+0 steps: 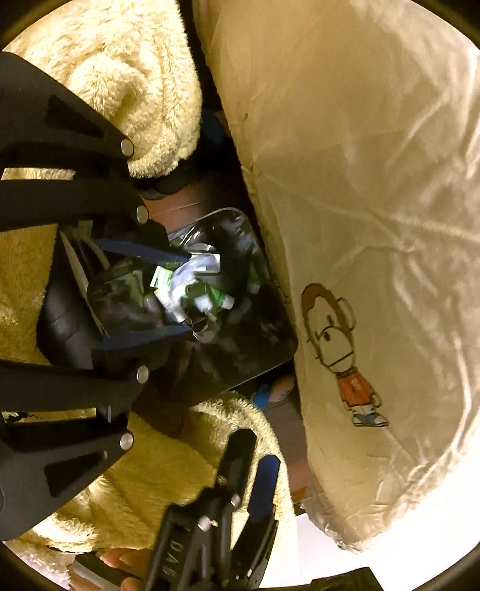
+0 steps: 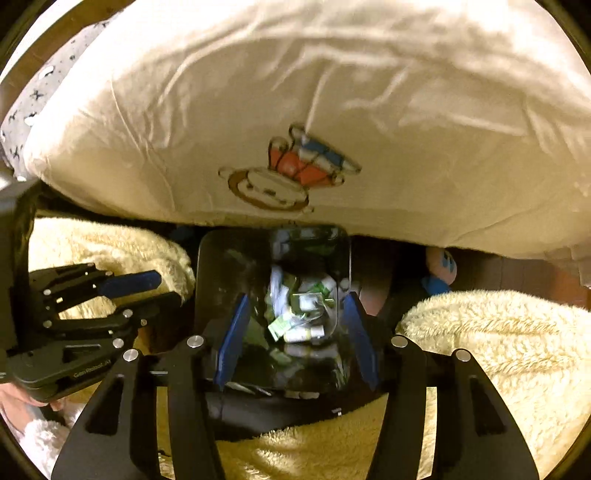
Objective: Collect trash
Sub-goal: 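Lower both tools into the bin and release rag and comb, then grasp black hair roller with left tool while right tool grasps blue packet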
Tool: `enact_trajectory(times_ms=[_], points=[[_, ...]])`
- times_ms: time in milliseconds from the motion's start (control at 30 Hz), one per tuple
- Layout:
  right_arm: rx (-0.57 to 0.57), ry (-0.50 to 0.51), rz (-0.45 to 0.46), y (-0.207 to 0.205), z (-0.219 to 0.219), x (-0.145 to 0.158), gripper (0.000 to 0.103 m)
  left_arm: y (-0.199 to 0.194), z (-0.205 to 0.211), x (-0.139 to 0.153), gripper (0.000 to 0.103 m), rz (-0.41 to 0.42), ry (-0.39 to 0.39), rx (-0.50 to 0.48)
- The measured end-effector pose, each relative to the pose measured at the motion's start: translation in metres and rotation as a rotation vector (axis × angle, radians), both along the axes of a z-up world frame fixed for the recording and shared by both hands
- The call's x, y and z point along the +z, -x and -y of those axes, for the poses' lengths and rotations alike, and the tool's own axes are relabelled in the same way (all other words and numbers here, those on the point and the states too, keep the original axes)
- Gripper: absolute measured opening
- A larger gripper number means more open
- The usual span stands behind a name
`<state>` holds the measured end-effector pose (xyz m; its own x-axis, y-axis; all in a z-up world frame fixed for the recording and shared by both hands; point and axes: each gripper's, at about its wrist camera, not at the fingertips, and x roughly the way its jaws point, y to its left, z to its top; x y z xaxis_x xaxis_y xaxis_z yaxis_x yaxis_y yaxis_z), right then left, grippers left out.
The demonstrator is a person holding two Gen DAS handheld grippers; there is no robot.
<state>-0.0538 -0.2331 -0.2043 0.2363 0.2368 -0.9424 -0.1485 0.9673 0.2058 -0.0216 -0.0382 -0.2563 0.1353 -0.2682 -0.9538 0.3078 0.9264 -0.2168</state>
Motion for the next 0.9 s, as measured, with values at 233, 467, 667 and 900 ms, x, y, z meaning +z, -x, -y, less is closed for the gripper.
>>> enact_trajectory(times_ms=[233, 467, 667, 900], points=[[-0.043, 0.049, 0.196, -0.009, 0.017, 0.049, 0.094, -0.01, -0.01, 0.05, 0.084, 0.163, -0.039, 0.021], [-0.137, 0.115, 0.409, -0.032, 0.045, 0.111, 0.098, -0.03, -0.019, 0.123, 0.095, 0.368, -0.043, 0.05], [-0.218, 0.15, 0.463, -0.079, 0.078, 0.137, 0.098, -0.067, -0.016, 0.154, 0.095, 0.451, -0.061, 0.073], [-0.268, 0.198, 0.419, -0.146, 0.109, 0.136, 0.098, -0.112, 0.0, 0.163, 0.095, 0.508, -0.108, 0.057]])
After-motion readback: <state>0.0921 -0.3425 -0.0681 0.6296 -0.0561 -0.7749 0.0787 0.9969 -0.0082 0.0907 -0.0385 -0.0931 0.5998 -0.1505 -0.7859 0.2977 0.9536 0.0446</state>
